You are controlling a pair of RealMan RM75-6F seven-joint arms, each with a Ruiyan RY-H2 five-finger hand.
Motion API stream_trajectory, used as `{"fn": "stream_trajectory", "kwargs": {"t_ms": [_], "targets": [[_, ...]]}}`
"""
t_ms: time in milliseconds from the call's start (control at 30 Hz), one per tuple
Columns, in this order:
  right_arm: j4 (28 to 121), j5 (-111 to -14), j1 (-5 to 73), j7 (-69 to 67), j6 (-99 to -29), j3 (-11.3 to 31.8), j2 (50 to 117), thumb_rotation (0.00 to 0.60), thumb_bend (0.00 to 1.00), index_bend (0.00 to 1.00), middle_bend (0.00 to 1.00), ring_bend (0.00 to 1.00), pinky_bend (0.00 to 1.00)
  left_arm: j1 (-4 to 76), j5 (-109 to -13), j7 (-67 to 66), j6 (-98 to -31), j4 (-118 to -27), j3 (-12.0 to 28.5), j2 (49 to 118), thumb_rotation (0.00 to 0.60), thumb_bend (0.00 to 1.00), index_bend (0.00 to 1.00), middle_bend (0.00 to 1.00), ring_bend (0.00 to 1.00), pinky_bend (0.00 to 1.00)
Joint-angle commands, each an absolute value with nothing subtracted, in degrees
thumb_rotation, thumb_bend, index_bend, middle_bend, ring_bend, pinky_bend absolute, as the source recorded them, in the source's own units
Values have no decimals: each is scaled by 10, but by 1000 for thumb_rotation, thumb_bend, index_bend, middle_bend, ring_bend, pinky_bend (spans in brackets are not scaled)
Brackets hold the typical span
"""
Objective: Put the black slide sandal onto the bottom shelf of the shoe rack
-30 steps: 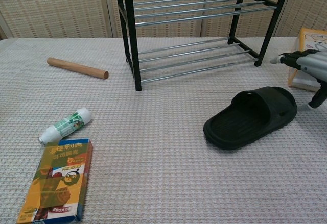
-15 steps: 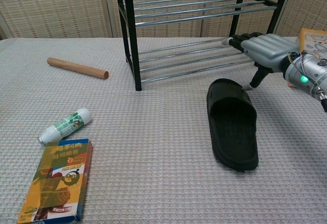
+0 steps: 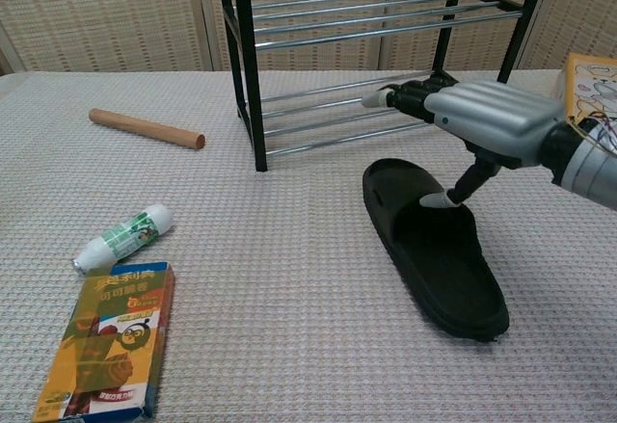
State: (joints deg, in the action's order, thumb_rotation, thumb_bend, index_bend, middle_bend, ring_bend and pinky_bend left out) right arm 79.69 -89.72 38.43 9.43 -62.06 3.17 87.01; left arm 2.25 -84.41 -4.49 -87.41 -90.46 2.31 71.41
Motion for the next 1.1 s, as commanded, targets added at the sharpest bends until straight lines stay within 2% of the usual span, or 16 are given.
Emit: {"fn": "stream_trajectory", "kwargs": {"t_ms": [33,133,433,767,1100], "targets": [[844,-953,376,75,-625,-18,834,600,344,0,166,0,0,23,-847,-47,-875,-907,23,714,600,243,109,0,0,171],[845,-979,375,85,-624,-38,835,600,433,0,255,0,0,21,-848,-48,-878,-910,22,712,600,243,109,0,0,171],[847,-1020,374,115,-604,-76,839,600,508,0,318,0,0,13,-848,-43,-887,-911,20,707,600,243,109,0,0,171],[820,-1027,353,157,-603,-98,831,600,509,0,345,0,0,10,-852,-37,-890,-906,18,709,600,243,109,0,0,171],[769,-993,323,160,-627,-85,804,600,515,0,373,0,0,12,-856,-35,-887,-905,18,712,600,243,109,0,0,172]]}}
